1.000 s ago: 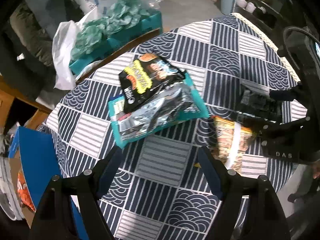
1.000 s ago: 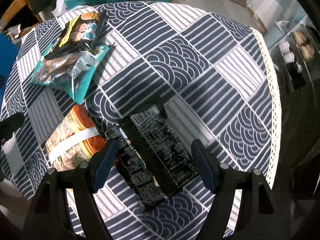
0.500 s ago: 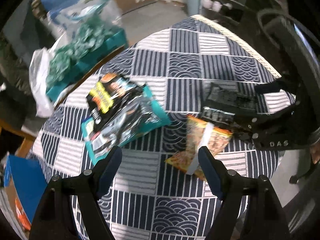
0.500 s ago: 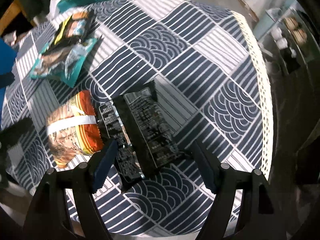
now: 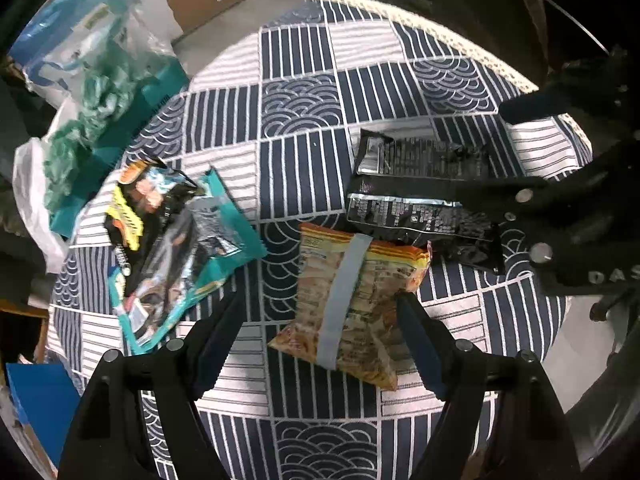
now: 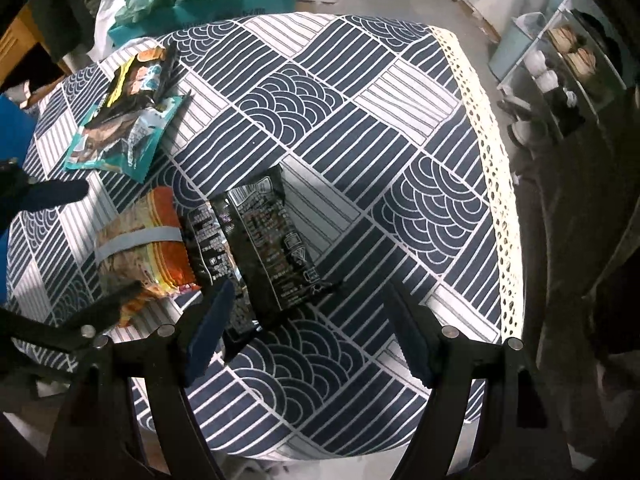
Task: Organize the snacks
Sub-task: 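Grasp the tan strapped packet with the left tool while the right tool grasps the black packet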
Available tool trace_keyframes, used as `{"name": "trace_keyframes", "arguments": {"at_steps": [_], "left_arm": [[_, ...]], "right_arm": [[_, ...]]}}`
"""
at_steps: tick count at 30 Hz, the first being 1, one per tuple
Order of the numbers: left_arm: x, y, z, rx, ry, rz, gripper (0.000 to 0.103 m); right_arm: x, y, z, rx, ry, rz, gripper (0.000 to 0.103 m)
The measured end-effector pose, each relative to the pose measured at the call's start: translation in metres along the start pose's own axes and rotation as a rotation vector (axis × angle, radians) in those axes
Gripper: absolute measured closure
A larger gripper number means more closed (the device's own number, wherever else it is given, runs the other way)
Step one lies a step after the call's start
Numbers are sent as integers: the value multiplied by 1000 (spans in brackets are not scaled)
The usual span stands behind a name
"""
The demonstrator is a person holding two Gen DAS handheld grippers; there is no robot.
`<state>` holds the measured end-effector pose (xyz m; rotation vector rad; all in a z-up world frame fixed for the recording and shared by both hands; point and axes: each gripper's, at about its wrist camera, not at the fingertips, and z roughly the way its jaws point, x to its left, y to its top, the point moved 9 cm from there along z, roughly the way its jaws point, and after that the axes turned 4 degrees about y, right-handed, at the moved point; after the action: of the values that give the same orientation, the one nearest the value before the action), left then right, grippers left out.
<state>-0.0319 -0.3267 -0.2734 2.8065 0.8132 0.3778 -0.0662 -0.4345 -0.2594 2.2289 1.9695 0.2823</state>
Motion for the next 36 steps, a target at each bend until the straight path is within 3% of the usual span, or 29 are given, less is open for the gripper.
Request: {"name": "trace_keyframes", "arguments": {"at_steps": [4,7,13,16,20,24,28,31,36], "left_arm": [[2,-1,10,32,-60,-43,24],[10,-5,12,45,-105,-94,53],[30,-21,13,72,-96,-159,57],[37,-31,11,93,-81,-189,58],[46,-48,7,124,-54,-232,58],[52,-58,7,132,-42,-252,58],[56,-62,10,140,-58,-279,53],[60,-58,16,151,-32,-277,40],[58,-45,30,161,-42,-273,38]], "right_arm": [[12,14,0,-3,8,-27,27],[20,19,1,-3,12,-76,27],[34,22,12,31,48,-117,27],[40,25,20,47,53,-118,27],[42,30,31,67,80,-29,27],[42,39,38,62,46,-3,27],[45,43,48,65,41,23,26],[47,43,58,86,45,33,26],[51,48,69,84,-7,-2,25]]}}
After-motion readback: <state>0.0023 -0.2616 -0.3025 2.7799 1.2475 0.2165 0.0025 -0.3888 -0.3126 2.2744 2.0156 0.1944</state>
